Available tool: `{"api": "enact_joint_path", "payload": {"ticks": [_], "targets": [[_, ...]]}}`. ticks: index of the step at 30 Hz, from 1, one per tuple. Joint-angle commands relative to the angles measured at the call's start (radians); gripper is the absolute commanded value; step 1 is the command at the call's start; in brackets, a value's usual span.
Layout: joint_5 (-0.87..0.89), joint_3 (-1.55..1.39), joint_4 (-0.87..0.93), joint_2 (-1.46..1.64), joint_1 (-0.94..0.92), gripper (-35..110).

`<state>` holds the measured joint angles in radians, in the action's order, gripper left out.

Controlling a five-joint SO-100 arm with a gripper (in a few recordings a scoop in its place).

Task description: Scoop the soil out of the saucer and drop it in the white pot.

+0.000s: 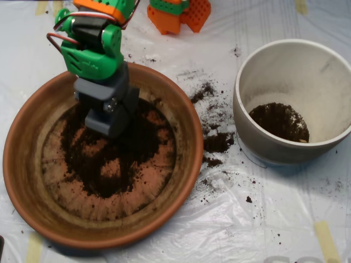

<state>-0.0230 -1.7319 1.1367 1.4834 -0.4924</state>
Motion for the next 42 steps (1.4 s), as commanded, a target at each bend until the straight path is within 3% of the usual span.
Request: {"api": "enact_joint_path", "payload": {"ticks": [1, 17, 30, 37, 42], "targets": [[-0.014, 0.133, 0.081, 0.176, 0.052, -1], [-0.038, 0.431, 0.374, 0.397, 0.437, -1], [-0.069, 1.094, 0.661, -0.006, 0.788, -1], [-0.092, 1.085, 0.667, -0.054, 0.92, 0], [-0.115, 0.997, 0.667, -0.026, 0.959, 33]]}}
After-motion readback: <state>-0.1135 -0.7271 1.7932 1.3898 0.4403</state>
